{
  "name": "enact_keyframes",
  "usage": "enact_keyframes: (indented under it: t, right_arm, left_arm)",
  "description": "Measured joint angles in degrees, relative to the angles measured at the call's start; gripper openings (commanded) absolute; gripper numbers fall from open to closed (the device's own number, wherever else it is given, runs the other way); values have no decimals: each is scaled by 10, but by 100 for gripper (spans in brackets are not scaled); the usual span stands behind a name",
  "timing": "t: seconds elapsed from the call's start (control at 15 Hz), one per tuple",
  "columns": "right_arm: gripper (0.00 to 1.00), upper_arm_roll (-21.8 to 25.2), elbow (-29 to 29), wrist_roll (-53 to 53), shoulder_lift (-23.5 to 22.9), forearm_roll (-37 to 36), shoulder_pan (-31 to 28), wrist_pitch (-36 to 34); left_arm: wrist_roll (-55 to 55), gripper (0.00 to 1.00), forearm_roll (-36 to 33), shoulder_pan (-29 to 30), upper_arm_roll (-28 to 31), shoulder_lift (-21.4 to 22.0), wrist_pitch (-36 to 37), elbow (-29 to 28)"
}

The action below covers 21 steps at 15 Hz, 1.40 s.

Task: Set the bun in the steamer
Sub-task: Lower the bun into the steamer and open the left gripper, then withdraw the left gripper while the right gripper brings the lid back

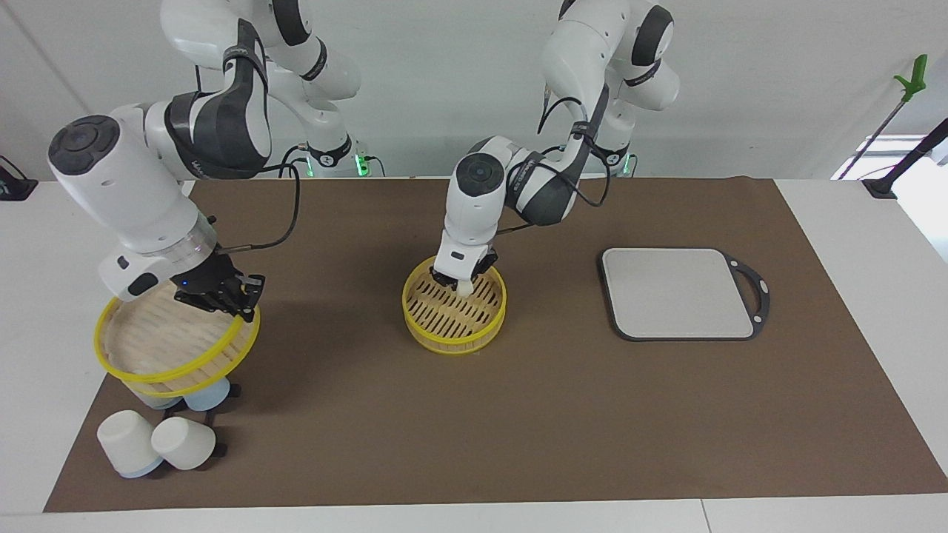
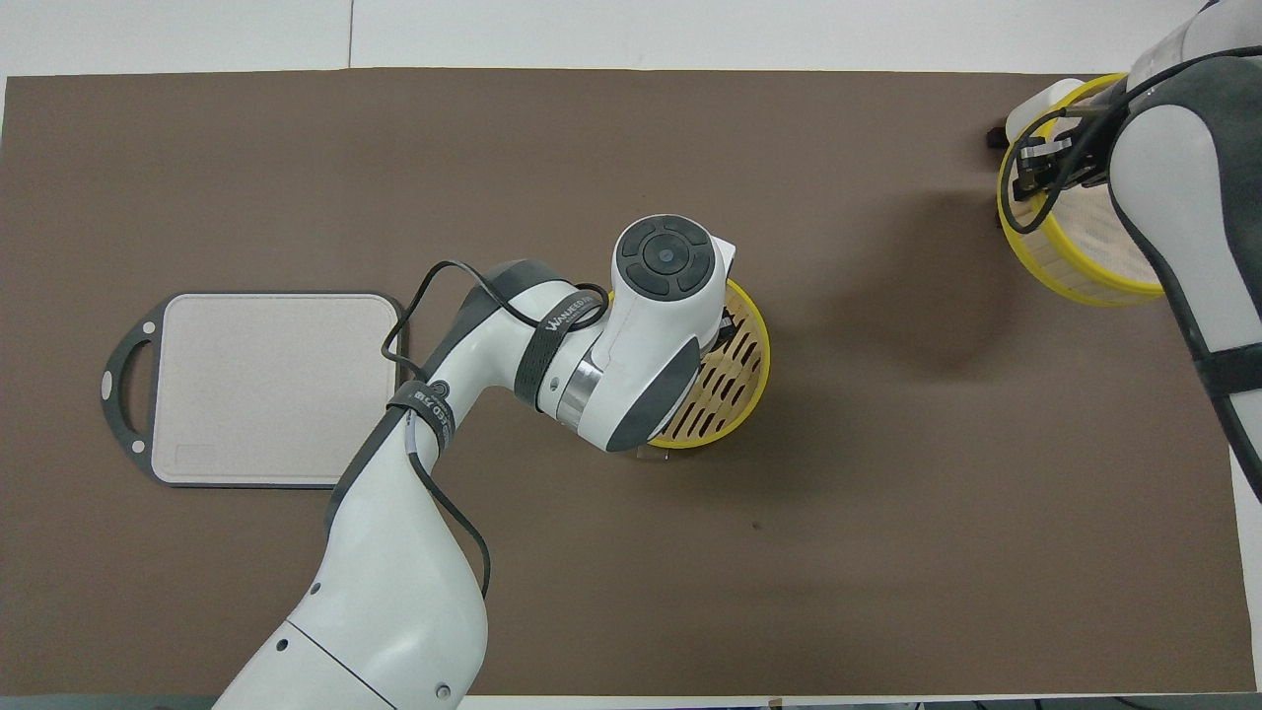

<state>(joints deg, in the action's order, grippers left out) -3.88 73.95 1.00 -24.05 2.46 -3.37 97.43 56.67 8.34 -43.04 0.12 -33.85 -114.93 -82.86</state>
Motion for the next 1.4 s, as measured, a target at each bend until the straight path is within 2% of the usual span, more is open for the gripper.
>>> enact_keyframes:
  t: [0.07, 0.13, 0.6, 0.73, 0.87, 1.07, 1.4]
  right_arm:
    - [0, 0, 1, 0, 0, 0, 0, 0]
    - [0, 0, 1, 0, 0, 0, 0, 0]
    - [0, 0, 1, 0, 0, 0, 0, 0]
    - [0, -1, 1, -3, 1, 1, 3, 0]
    - [0, -2, 1, -35, 2, 2, 19, 0]
    - [0, -4, 1, -147, 3, 2, 80, 12]
    - [0, -6, 2, -345, 3, 1, 217, 32]
  left_arm:
    - [0, 52, -2, -3, 0, -4, 0, 0]
    - [0, 100, -2, -4, 0, -8, 0, 0]
    - [21, 100, -2, -2, 17, -7, 5, 11]
    - [25, 100, -2, 6, 40, 13, 26, 18]
    - [25, 100, -3, 30, 64, 51, 62, 16]
    - [-5, 100, -20, 106, 71, 116, 95, -9]
    - [-189, 100, -32, 239, 73, 180, 150, -38]
